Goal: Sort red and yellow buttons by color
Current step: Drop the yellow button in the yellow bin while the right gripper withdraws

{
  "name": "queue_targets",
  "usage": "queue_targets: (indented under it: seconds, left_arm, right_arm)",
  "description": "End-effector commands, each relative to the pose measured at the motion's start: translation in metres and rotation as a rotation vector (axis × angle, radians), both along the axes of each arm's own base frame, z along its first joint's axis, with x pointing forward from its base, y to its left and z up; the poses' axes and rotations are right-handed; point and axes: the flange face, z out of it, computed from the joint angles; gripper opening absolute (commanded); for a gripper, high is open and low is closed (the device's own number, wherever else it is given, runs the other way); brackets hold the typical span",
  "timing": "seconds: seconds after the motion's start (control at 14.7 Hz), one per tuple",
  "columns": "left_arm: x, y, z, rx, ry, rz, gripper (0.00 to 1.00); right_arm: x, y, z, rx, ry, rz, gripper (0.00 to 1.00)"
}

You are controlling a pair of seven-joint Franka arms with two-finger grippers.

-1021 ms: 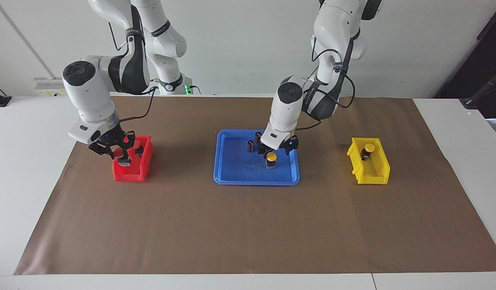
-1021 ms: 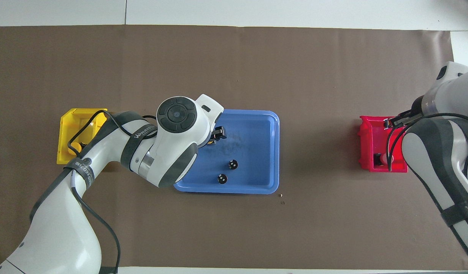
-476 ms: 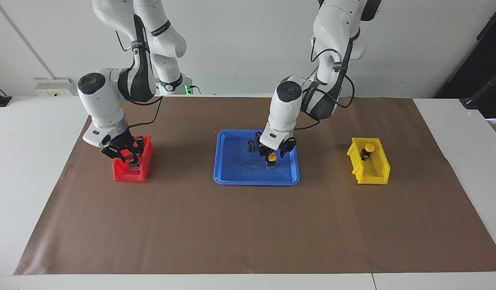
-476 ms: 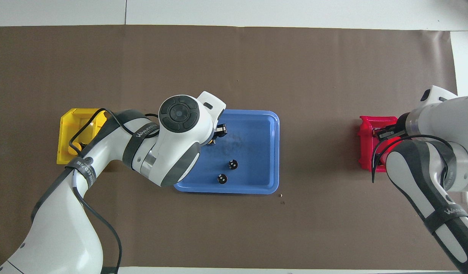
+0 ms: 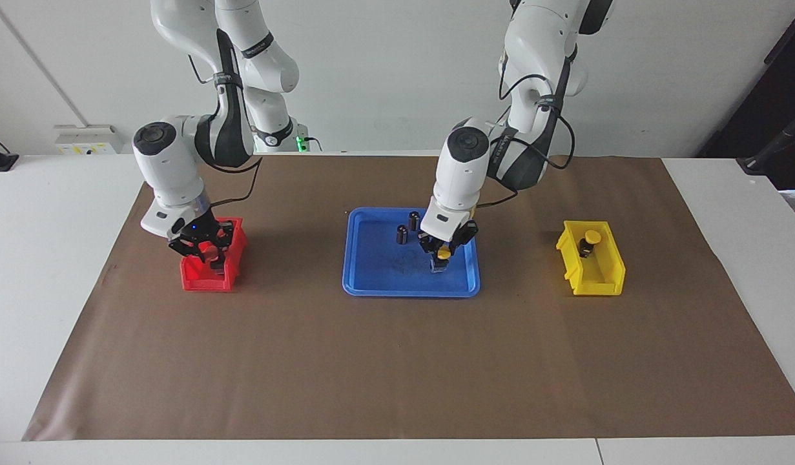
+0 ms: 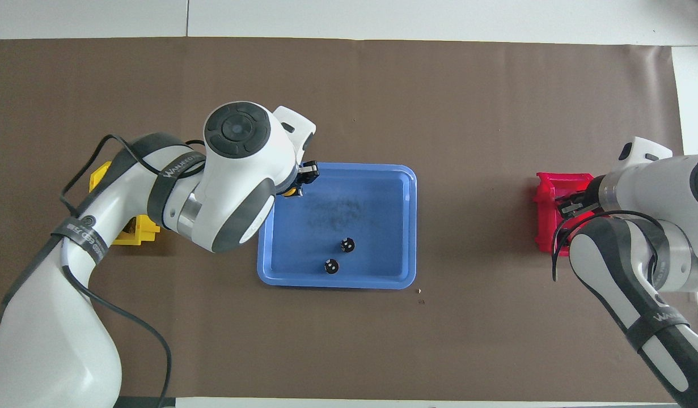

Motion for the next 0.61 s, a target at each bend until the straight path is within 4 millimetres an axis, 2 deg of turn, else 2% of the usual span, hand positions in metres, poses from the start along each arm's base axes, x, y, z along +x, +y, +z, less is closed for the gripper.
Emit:
queue_targets:
  seconds: [0.0,0.14,0.2,0.27,0.34,0.41,0.54]
  left_arm:
    - [0.044,0.098,0.049,0.036,0.045,-0.074,0.01]
    - [0.06,0.173,0.06,0.054,0.07,-0.132,0.01]
    - [0.07,0.213,0.06,0.054,0.076,-0.157,0.01]
    - [0.077,0.244,0.059,0.049,0.071,-0.182,0.01]
    - [0.082,0.272,0.058,0.043,0.065,-0.214,0.01]
    - [0.084,0.299,0.056,0.039,0.065,-0.229,0.01]
    - [0.079,0.321,0.042,0.039,0.041,-0.235,0.01]
  right_arm:
    - [-0.01,-0.004,0.002,0.004,-0.015,0.012,0.21]
    - [-0.012,-0.011,0.0,0.003,-0.01,0.001,0.24]
    - [-0.013,-0.011,0.0,0.003,-0.007,0.001,0.29]
    - [-0.013,-0.012,-0.001,0.004,-0.004,-0.001,0.48]
    - [-0.013,-0.012,0.0,0.004,0.001,-0.001,0.73]
    - [-0.01,-0.013,0.004,0.003,0.003,-0.003,0.8]
    - [-0.003,-0.015,0.017,0.006,0.028,-0.005,0.87]
